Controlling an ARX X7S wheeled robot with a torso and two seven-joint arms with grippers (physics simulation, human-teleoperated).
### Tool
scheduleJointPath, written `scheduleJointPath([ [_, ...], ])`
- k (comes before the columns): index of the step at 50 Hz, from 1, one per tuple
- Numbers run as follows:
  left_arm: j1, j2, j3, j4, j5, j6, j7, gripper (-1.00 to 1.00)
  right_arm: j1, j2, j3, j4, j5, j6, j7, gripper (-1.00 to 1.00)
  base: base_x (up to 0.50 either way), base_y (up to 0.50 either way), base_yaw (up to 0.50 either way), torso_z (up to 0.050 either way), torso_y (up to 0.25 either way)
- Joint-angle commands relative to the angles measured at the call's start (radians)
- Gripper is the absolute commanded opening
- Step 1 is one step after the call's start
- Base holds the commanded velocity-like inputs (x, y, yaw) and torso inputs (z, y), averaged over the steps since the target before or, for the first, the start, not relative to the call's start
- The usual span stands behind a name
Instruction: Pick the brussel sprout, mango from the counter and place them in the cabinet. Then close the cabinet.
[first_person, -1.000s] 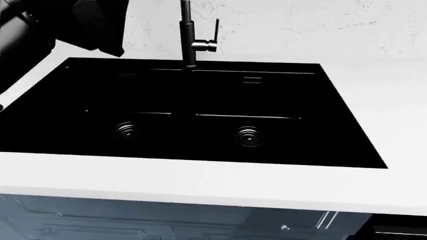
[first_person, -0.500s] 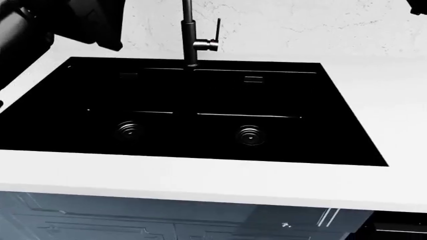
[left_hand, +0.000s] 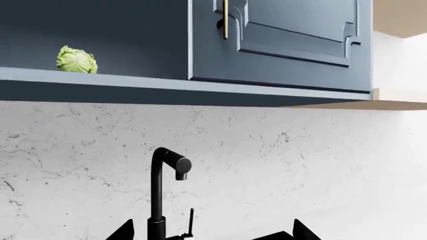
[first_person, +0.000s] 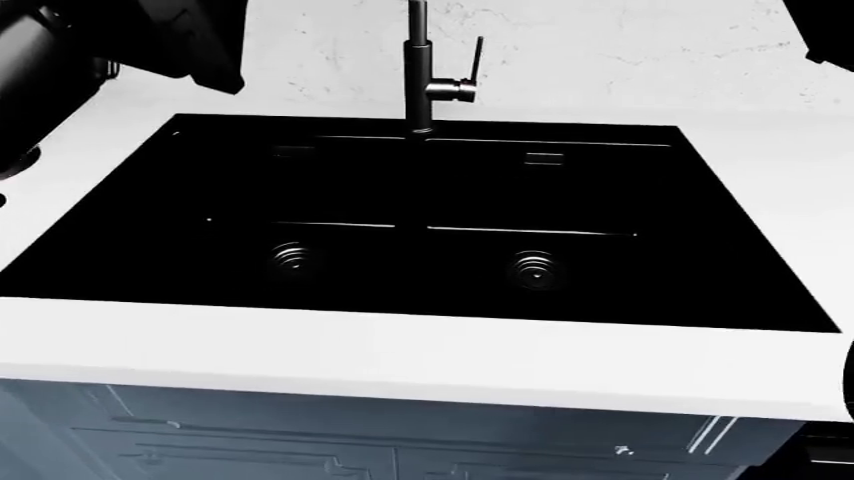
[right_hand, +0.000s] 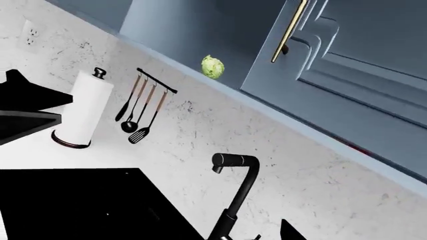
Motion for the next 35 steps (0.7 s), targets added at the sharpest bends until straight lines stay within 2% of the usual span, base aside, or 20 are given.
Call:
scheduleJointPath([
  [1,0.009,-0.002,0.001,0.003,0.002,0.002,0.002,1.00,-0.069,-0.034,0.041,-0.046,-0.103,0.008,-0.072,1.00,-0.01,0.25,0.00,0.000,0.000],
  [12,0.078,-0.008,0.020,0.011,0.066,0.014,0.035,1.00,-0.232,-0.055,0.127,-0.143,-0.114,0.009,-0.075,1.00,-0.01,0.25,0.00,0.000,0.000],
  [25,0.151,-0.025,0.051,0.034,0.121,0.011,0.059,1.00,-0.318,-0.073,0.150,-0.184,-0.122,0.009,-0.076,1.00,-0.01,0.25,0.00,0.000,0.000],
  [35,0.134,-0.022,0.051,0.033,0.111,0.006,0.051,1.00,-0.343,-0.080,0.157,-0.200,-0.119,0.009,-0.076,1.00,-0.03,0.49,0.00,0.000,0.000],
])
